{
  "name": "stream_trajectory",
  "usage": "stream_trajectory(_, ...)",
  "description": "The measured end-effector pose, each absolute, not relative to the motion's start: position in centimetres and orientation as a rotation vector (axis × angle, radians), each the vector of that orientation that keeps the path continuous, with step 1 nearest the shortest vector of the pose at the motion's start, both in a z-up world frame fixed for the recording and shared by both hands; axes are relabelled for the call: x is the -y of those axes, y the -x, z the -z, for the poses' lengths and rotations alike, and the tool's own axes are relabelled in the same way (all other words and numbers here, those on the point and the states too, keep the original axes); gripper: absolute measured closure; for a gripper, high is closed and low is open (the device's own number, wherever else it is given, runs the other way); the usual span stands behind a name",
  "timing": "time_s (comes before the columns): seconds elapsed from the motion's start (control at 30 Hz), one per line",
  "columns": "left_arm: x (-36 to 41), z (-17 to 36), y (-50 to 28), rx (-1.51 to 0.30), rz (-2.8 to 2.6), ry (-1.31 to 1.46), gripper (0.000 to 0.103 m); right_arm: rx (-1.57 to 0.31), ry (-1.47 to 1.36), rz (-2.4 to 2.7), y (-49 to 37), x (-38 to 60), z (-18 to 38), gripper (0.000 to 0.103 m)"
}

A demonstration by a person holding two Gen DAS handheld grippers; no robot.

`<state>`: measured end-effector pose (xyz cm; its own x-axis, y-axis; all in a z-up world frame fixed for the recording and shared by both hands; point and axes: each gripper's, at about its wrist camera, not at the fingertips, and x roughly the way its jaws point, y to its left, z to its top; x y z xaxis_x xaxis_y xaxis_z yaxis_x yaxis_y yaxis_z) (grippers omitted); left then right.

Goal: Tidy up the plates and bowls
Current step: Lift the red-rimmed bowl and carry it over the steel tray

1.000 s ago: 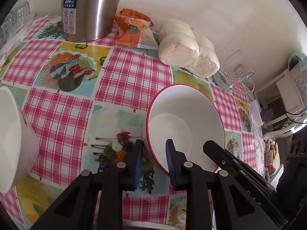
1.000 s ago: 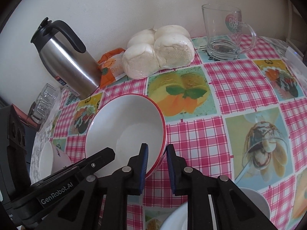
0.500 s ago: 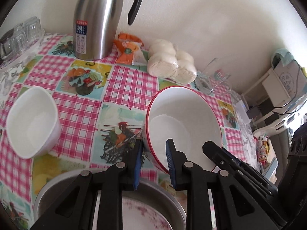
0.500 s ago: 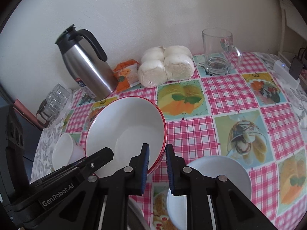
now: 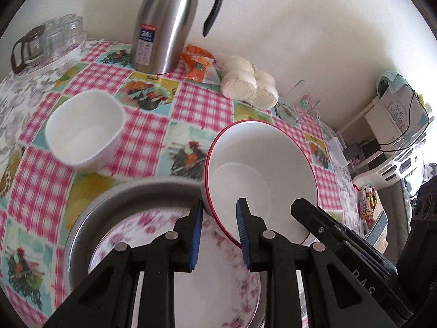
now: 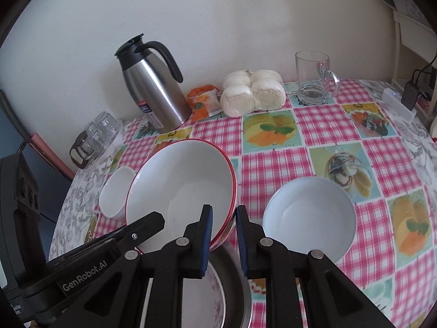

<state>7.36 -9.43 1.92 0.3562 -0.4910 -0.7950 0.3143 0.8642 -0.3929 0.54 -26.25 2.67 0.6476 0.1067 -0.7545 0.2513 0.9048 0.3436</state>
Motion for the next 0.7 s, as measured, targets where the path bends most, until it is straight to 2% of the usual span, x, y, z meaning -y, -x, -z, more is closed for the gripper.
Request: stream_trajectory(0.7,3.4,0.7,-2.9,-1.117,0.485,0.234,0.075,-0.899,-0.474,0.033,3.6,20.9,-0.2,0.084)
